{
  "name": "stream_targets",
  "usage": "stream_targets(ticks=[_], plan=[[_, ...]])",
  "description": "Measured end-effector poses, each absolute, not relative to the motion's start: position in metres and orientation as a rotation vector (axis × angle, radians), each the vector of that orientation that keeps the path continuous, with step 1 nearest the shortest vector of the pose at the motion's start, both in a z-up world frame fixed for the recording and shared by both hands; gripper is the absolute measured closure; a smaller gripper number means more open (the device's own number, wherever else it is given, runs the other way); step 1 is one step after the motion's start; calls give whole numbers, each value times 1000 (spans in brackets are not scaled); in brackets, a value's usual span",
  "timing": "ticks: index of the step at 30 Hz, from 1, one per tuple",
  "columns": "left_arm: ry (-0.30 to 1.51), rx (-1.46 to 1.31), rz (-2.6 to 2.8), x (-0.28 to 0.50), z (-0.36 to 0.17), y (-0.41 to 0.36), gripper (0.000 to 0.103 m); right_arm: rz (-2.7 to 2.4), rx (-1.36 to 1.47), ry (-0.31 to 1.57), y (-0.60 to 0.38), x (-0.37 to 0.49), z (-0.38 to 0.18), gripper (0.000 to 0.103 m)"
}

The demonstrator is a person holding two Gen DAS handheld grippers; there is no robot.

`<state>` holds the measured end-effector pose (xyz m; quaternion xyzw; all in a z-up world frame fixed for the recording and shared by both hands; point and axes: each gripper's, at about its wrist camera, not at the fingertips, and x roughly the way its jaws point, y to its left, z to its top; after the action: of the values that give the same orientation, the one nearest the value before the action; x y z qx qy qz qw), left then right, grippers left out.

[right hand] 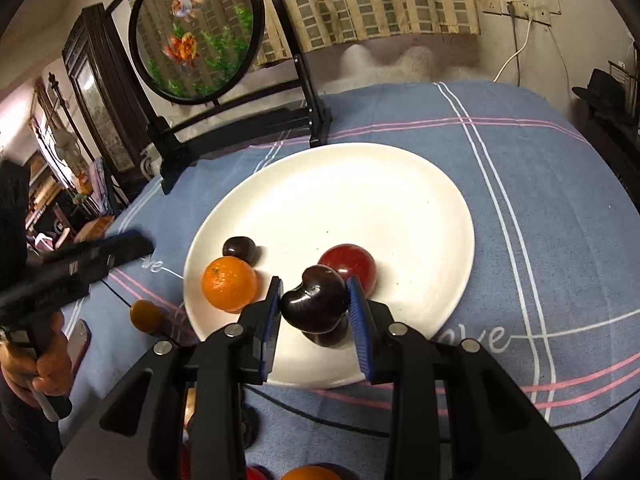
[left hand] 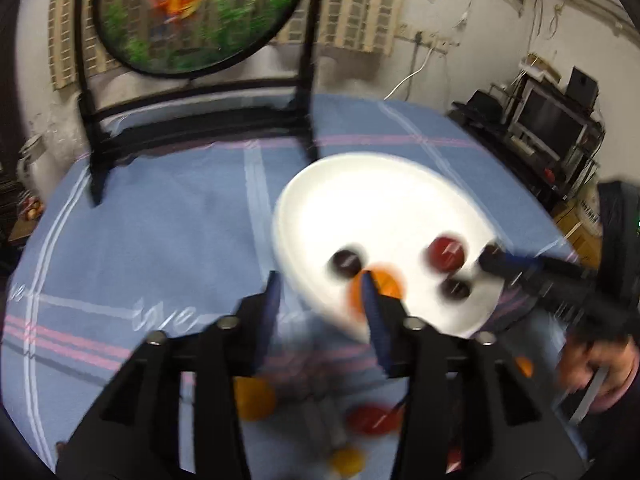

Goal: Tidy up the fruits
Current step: 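Place the dark plum and tangerine on the white plate, opening both grippers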

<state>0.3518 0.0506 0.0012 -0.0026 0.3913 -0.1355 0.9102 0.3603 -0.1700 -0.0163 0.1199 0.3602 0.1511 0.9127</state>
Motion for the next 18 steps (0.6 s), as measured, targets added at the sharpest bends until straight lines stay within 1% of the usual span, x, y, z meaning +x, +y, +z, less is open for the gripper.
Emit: stream_targets(ticks=[6,7,8,9,13,16,18], plan=[[883,50,-164,331,-37,86,59,355,236,670,-166,334,8,70],[883,27,-154,330,-43,92,50,361,233,659,-164,330,12,70],[884,2,-160,329,-45,95,47,365,229,655,-163,328,13,70],[890,-13,-166,328,-47,96,47,368,225,650,-161,326,14,70],[921,52,-205,322,-56,75,51,382,227,659,-156,324,13,70],[928,136,-148,323,-68,65,60,380,222,654,-157,324,13,70],[928,97,-148,323,-69,68,60,378,225,656,-159,326,11,70]])
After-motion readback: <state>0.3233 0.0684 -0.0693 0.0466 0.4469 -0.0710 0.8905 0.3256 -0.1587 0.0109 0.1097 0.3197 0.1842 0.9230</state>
